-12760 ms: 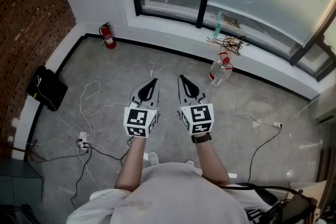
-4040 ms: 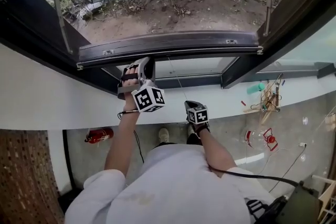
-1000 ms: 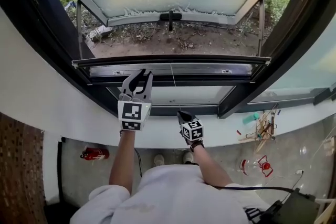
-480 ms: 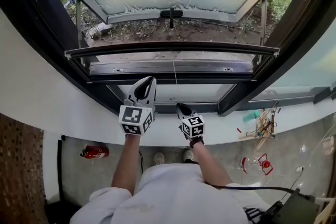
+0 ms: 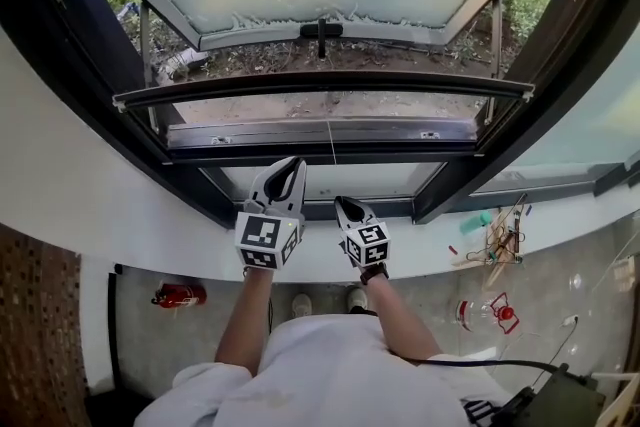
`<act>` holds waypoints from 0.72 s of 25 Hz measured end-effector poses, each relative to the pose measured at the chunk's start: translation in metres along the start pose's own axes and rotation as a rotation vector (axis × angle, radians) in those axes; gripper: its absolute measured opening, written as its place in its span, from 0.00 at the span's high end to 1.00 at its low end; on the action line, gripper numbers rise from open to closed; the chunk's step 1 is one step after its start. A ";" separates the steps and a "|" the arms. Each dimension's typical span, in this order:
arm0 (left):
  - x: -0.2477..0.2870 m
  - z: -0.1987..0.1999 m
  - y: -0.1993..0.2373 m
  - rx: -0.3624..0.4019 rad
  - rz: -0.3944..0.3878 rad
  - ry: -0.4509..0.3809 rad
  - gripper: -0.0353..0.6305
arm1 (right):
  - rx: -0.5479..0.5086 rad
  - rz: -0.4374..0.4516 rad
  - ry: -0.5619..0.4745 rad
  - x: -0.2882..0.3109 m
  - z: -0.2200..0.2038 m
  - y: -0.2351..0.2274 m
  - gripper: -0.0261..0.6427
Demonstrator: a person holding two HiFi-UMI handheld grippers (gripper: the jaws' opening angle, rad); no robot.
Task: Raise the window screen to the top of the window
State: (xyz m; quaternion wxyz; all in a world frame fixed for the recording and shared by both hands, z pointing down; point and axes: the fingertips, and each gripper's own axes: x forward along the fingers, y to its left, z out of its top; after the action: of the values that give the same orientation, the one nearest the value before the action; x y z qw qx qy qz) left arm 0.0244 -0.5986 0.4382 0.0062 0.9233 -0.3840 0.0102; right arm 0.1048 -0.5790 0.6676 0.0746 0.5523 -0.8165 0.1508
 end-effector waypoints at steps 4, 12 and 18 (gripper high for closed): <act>0.000 -0.002 -0.001 0.004 -0.003 0.004 0.91 | -0.044 -0.006 -0.029 -0.003 0.014 0.004 0.96; 0.001 -0.008 -0.005 -0.012 -0.022 0.008 0.91 | -0.101 0.004 -0.112 -0.006 0.058 0.019 0.96; -0.003 -0.015 -0.004 -0.028 -0.029 0.015 0.91 | -0.083 0.010 -0.148 -0.011 0.074 0.025 0.96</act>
State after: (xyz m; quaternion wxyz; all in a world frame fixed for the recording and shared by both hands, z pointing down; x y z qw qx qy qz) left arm 0.0252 -0.5931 0.4528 0.0222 0.9285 -0.3704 0.0115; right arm 0.0893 -0.5848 0.5908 0.0362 0.5544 -0.8280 0.0761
